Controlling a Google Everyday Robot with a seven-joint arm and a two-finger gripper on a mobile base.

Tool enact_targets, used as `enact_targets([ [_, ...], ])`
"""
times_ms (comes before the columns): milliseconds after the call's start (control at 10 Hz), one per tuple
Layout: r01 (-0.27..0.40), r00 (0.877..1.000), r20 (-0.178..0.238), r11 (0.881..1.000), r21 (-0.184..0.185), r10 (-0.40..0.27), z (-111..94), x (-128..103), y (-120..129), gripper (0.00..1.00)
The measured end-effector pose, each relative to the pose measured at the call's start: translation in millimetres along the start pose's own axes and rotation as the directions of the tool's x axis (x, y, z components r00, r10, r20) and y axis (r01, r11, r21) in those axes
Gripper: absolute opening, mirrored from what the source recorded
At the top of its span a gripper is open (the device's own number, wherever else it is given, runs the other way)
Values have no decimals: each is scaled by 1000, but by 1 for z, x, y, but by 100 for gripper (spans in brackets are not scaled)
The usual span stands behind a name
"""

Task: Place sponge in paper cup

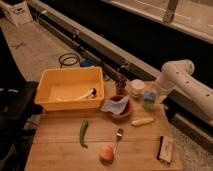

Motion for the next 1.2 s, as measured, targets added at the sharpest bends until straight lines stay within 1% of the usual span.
enact_targets([
  [300, -21, 1000, 1, 999, -30, 21, 14, 3, -4, 62],
  [500, -30, 1000, -1, 998, -62, 30, 26, 5, -1, 61],
  [600, -29, 1000, -4, 997, -71, 29, 30, 5, -1, 59],
  [800, -20, 1000, -19, 996, -85, 18, 34, 3, 2, 39],
  [900, -20, 1000, -25, 996, -83, 18, 33, 4, 4, 31],
  [1100, -14, 999, -40, 998, -57, 12, 27, 4, 2, 9],
  [1200, -11, 999, -43, 999, -45, 9, 22, 4, 2, 3],
])
